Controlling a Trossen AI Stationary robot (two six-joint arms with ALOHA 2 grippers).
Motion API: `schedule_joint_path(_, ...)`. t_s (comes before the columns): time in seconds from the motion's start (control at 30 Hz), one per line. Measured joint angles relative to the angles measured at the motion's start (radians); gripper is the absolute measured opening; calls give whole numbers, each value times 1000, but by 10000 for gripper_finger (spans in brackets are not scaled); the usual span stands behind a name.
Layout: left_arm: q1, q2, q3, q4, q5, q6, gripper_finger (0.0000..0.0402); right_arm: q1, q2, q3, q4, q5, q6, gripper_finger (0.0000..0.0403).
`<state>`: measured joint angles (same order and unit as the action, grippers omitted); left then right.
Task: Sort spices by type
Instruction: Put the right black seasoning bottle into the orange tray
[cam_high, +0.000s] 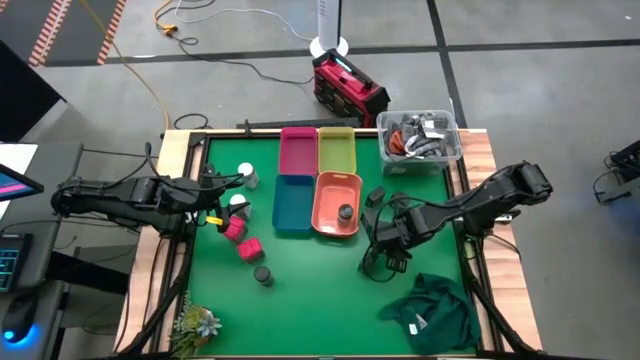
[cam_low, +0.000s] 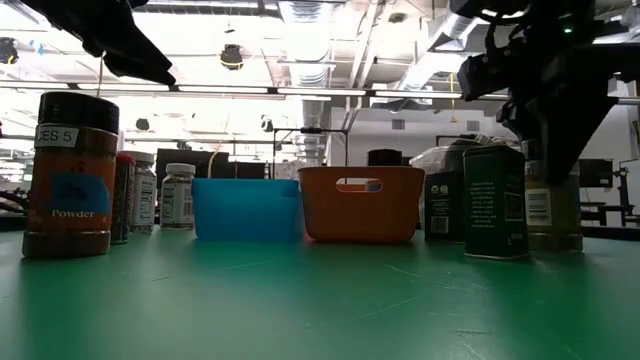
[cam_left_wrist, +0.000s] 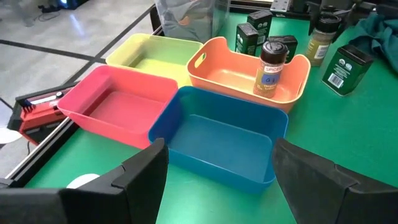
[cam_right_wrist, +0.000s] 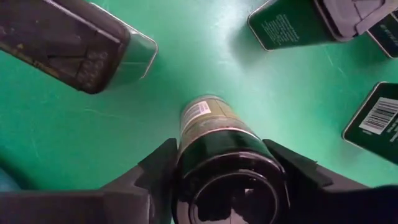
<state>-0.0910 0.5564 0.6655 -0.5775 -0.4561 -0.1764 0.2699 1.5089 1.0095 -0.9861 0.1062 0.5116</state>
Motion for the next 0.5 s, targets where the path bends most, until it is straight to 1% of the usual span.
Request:
schedule_joint_path(0.13, 0, 0, 0, 0, 0, 0, 271, -39, 3, 46, -72, -2, -60, 226)
schedule_joint_path(0.27, 0, 0, 0, -1, 0, -1, 271, -96, 2, 144, -176, 8, -131, 234)
schedule_joint_path(0.37, 0, 0, 0, -2, 0, -2, 271, -142, 2, 244, -243, 33, -204, 243)
schedule_joint_path(0.5, 0, 0, 0, -14, 0, -4, 271, -203, 1, 379, -292, 107, -308, 236)
